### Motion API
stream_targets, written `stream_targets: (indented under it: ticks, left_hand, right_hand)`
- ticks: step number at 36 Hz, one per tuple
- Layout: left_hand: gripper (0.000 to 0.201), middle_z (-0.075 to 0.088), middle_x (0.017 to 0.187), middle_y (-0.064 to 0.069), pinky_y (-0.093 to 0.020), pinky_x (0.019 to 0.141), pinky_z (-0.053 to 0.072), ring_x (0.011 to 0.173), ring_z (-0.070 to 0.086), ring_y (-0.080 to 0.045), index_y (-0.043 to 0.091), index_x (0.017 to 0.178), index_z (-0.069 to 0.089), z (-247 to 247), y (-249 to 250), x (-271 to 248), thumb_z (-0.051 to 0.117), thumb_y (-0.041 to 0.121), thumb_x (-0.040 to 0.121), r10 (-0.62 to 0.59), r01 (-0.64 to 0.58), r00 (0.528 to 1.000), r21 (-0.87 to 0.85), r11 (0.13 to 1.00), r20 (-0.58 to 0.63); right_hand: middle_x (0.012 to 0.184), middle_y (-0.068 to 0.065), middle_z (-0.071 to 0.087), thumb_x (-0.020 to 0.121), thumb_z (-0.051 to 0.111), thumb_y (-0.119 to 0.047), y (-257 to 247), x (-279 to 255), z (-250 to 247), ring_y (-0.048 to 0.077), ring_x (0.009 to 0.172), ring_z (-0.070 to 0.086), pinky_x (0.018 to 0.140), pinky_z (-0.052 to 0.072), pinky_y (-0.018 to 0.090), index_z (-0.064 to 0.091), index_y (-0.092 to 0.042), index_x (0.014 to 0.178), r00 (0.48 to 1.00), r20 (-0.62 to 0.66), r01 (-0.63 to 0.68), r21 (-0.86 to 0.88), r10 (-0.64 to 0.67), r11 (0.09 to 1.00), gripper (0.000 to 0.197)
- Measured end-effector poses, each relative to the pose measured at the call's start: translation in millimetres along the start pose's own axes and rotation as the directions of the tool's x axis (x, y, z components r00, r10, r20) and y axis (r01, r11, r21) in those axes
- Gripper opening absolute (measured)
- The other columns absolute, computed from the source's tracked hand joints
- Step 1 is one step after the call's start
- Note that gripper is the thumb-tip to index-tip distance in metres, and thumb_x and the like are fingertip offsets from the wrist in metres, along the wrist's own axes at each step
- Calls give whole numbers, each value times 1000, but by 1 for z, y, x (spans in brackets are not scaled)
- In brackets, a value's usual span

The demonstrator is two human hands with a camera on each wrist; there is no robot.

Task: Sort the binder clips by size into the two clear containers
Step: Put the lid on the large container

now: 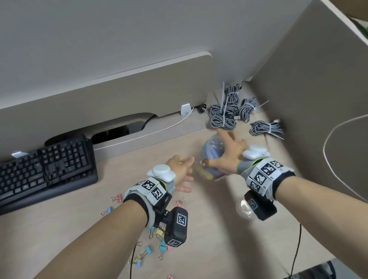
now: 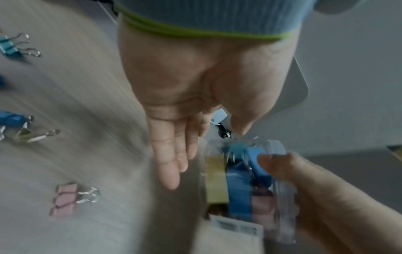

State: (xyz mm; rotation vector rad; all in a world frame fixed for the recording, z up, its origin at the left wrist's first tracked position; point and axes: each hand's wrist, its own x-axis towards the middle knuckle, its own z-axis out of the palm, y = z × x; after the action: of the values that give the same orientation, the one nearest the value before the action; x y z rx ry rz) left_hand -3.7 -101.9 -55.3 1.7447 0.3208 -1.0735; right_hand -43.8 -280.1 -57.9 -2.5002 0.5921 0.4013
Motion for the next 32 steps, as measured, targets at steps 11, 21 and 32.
stream_targets:
  ticks: [11, 21, 32]
  left_hand:
    - [26, 70, 91, -18, -34, 56, 52, 67, 63, -27, 17, 104, 56, -7, -31, -1, 61, 37, 89, 94, -27, 977, 324, 946, -192]
    - [31, 69, 97, -3, -28, 76, 49, 87, 67, -28, 17, 110, 57, -1, -40, -10, 60, 40, 90, 271, -111, 942, 580, 807, -197]
    - [33, 68, 102, -1, -25, 69, 44, 80, 62, -22, 17, 116, 54, -24, -79, -35, 57, 39, 92, 372, -213, 926, 725, 655, -64]
  right_hand:
    - [148, 1, 17, 56, 74, -67, 35, 2, 18, 36, 127, 28, 88, 49, 54, 14, -32, 141, 992, 105, 107, -412, -69, 905, 110]
    - [121, 11, 42, 64, 61, -76, 69, -22, 7, 32, 106, 45, 87, 48, 46, 37, -14, 123, 998, -43, 26, -295, -40, 955, 89]
    - [109, 6, 44, 82, 52, -53, 83, -104, 60, 31, 88, 60, 71, 42, 34, 46, -17, 114, 973, 38, -203, -337, 229, 919, 49]
